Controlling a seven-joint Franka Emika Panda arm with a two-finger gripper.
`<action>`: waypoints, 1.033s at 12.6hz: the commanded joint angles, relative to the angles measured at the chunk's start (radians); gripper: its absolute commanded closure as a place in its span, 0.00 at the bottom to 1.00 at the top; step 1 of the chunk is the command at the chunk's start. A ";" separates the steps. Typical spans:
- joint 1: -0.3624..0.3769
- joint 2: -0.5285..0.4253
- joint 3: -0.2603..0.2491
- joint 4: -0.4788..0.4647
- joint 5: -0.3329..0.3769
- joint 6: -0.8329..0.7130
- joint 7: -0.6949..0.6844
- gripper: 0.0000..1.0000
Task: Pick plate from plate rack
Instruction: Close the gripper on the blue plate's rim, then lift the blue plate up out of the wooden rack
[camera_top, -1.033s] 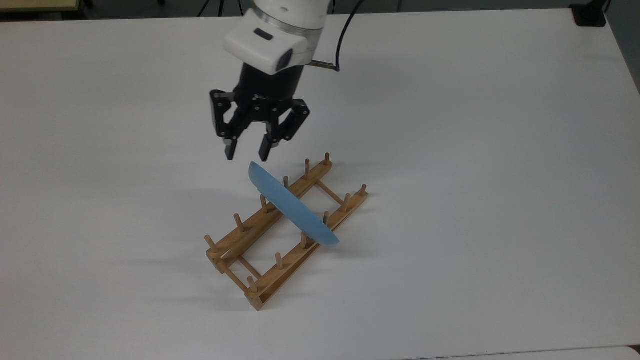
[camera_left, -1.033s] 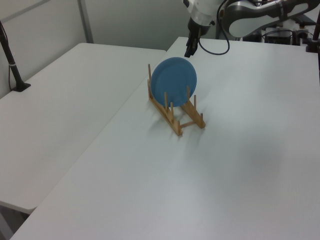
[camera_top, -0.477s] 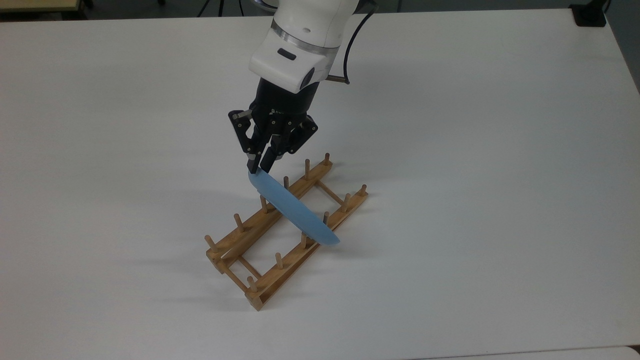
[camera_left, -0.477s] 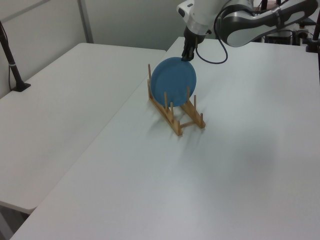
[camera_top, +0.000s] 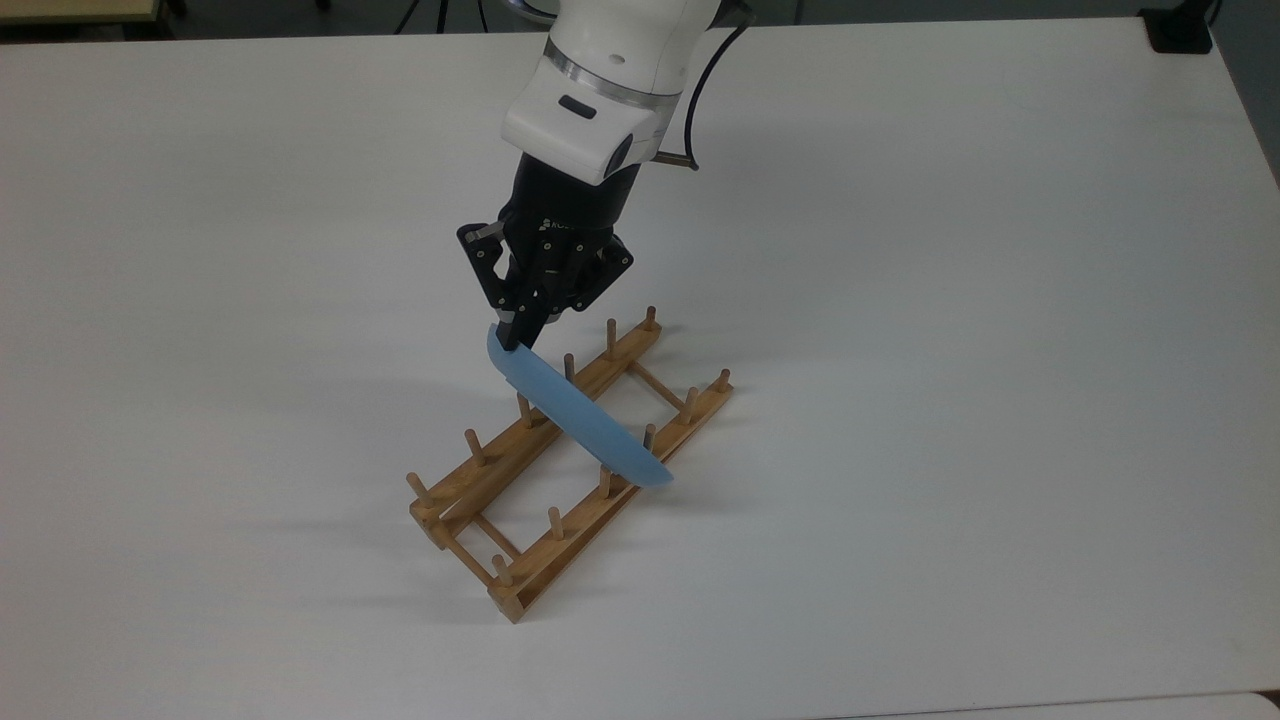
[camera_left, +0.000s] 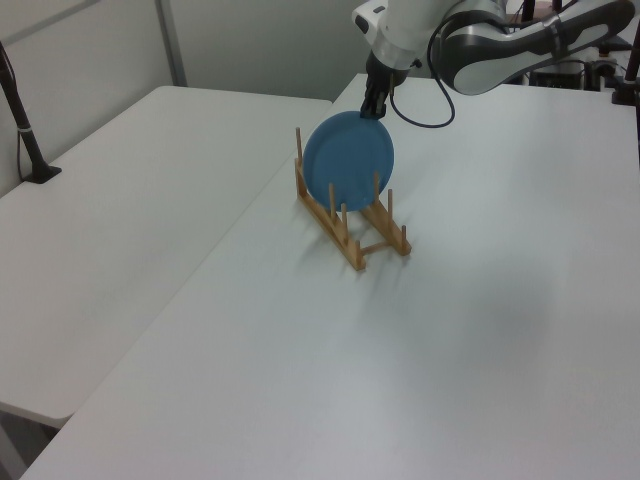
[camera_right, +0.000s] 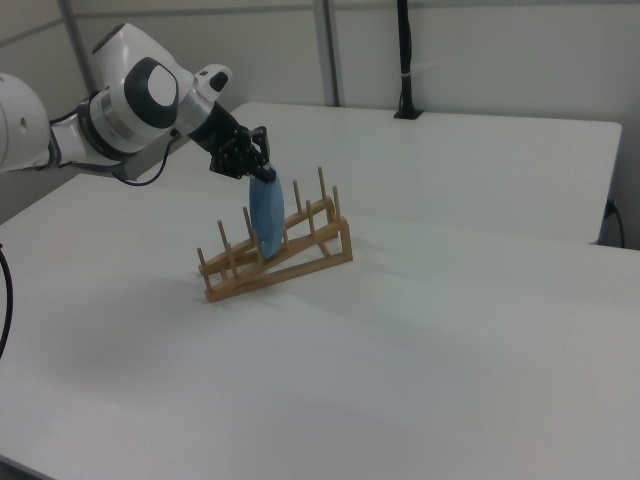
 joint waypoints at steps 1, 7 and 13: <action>-0.001 0.002 -0.004 0.006 -0.025 0.015 -0.005 0.98; -0.006 -0.035 -0.014 0.029 -0.026 0.012 -0.011 1.00; -0.049 -0.098 -0.016 0.032 -0.046 0.008 -0.011 1.00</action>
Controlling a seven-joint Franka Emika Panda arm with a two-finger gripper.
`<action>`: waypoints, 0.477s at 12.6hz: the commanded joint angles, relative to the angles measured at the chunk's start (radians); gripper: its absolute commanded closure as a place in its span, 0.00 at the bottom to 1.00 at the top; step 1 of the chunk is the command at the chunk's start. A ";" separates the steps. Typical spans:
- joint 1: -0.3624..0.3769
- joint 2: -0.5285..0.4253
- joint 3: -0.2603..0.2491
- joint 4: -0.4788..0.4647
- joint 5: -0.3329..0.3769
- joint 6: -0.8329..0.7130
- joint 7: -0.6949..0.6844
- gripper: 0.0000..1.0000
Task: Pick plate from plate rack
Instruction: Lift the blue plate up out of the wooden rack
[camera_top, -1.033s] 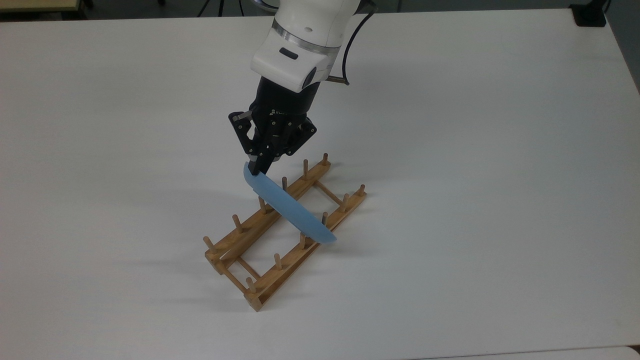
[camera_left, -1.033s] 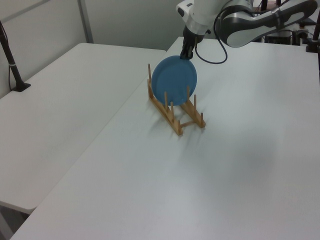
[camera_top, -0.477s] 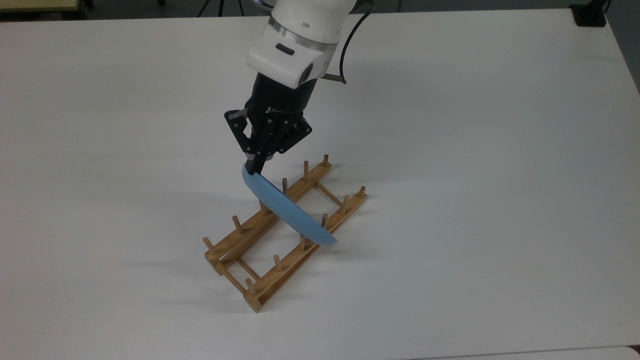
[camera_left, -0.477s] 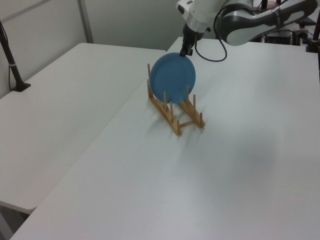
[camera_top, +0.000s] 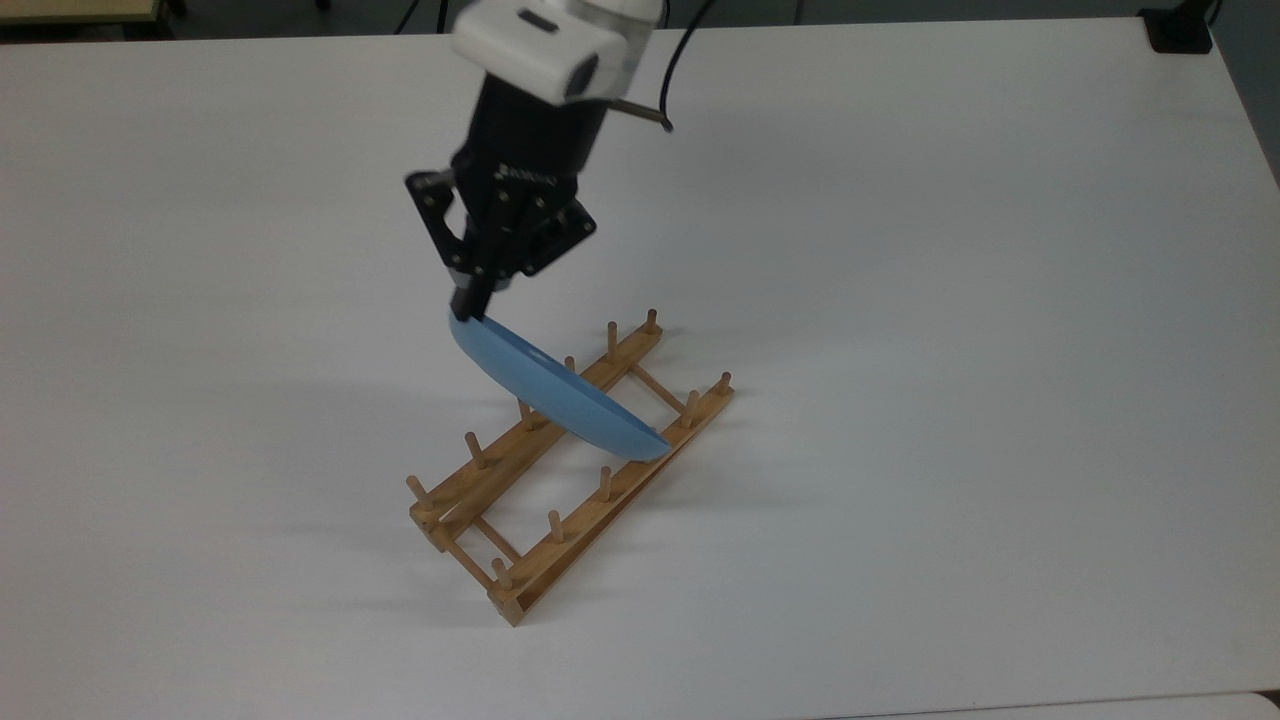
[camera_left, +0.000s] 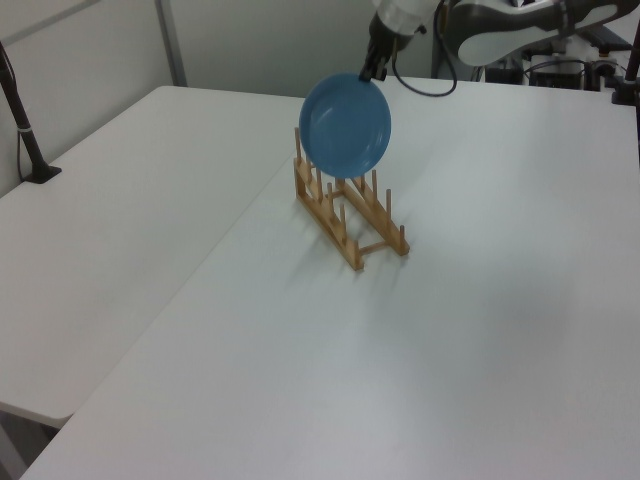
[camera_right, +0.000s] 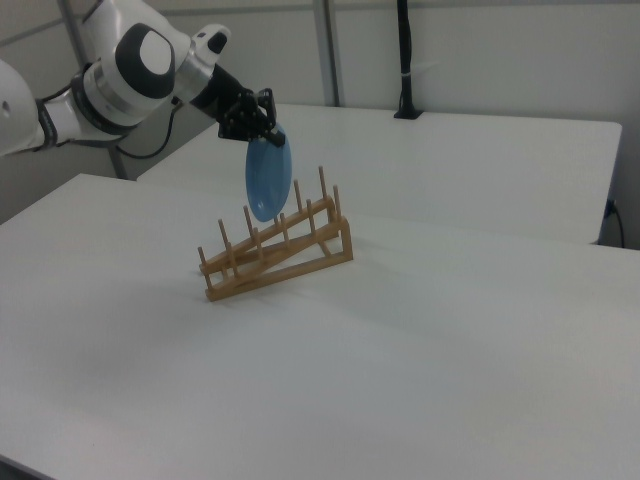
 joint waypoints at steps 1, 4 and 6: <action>-0.041 -0.051 -0.002 -0.018 0.002 0.001 -0.009 1.00; -0.079 -0.059 0.001 -0.027 0.172 -0.026 -0.047 1.00; -0.085 -0.079 0.001 -0.024 0.354 -0.126 -0.153 1.00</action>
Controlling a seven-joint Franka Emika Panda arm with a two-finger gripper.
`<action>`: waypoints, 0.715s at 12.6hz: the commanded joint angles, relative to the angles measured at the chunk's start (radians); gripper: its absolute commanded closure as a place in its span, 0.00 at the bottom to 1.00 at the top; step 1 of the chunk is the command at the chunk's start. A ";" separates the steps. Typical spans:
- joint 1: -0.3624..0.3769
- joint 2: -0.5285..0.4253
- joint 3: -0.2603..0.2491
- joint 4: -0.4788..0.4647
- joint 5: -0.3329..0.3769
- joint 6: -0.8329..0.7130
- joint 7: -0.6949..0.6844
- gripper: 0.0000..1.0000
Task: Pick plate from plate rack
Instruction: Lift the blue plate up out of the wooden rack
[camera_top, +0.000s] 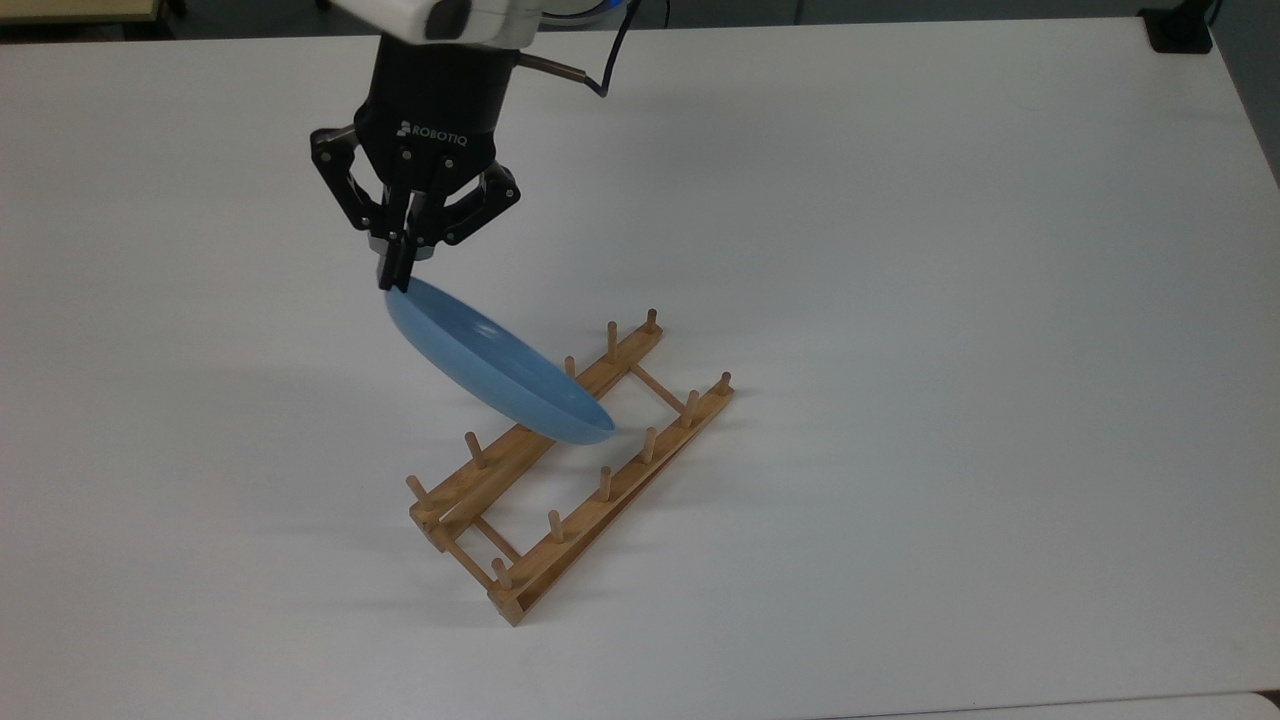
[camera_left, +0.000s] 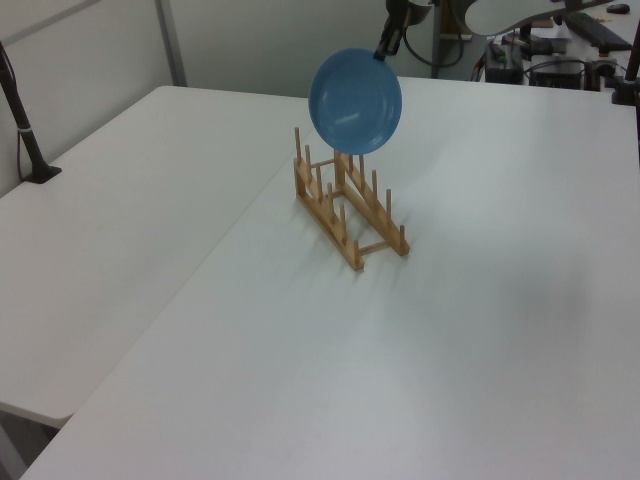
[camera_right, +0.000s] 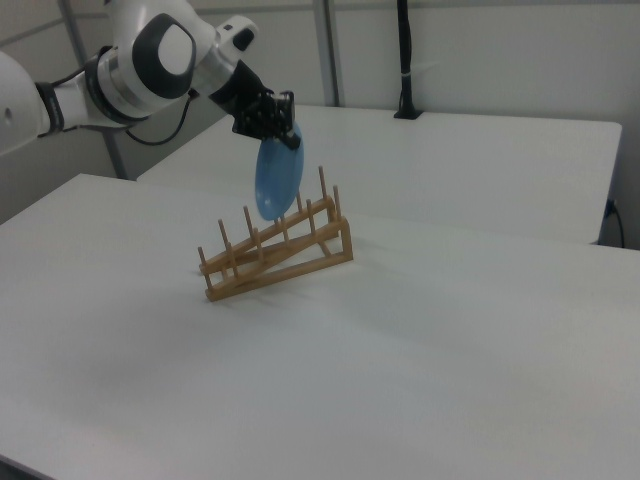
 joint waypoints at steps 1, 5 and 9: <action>-0.013 -0.059 0.002 -0.020 0.235 -0.137 -0.146 1.00; -0.023 -0.082 0.003 -0.020 0.368 -0.340 -0.278 1.00; -0.037 -0.085 0.002 -0.058 0.387 -0.545 -0.562 1.00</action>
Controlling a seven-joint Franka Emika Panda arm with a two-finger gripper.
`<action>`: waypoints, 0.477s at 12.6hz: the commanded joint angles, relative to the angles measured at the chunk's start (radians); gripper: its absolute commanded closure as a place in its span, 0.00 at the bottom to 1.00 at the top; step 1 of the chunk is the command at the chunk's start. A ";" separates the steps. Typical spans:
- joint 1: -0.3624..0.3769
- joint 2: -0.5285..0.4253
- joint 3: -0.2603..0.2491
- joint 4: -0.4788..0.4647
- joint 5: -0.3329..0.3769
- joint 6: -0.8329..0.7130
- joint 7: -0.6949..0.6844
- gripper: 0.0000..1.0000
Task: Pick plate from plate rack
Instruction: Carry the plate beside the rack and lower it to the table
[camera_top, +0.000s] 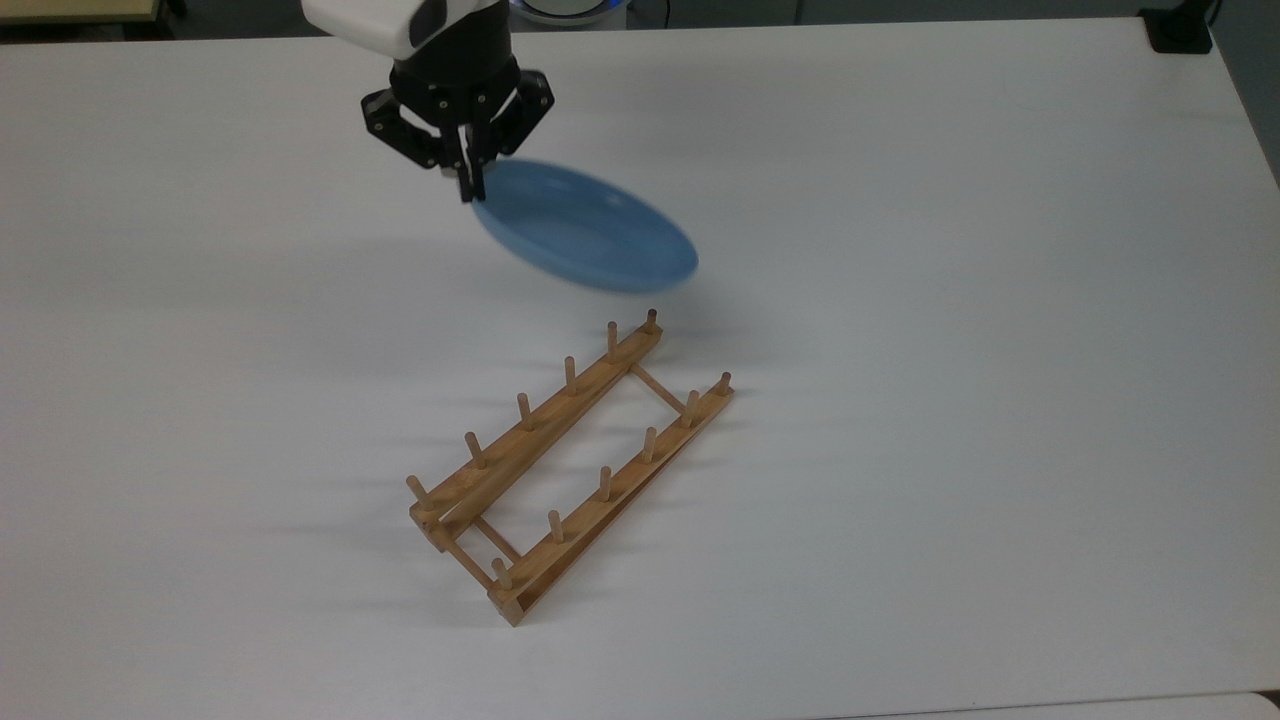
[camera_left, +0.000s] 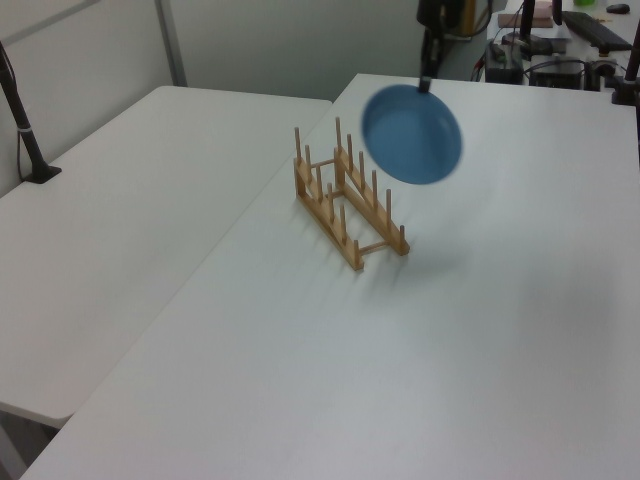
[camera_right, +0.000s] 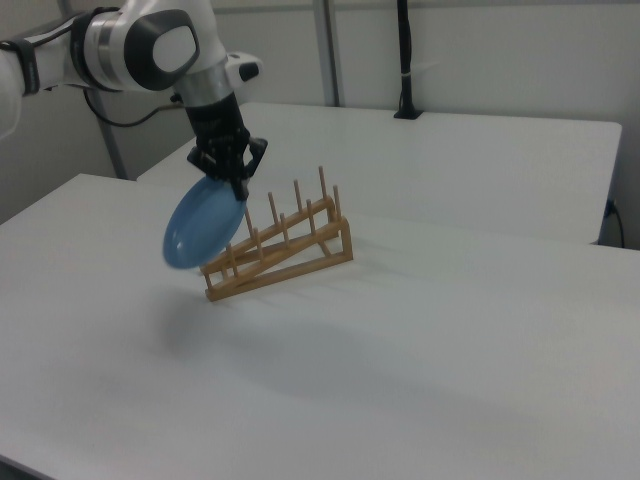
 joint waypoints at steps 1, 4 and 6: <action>-0.016 -0.018 0.002 -0.073 0.025 -0.115 -0.281 1.00; -0.019 0.002 0.002 -0.183 0.008 -0.106 -0.473 1.00; -0.021 0.063 0.002 -0.206 0.005 -0.116 -0.545 1.00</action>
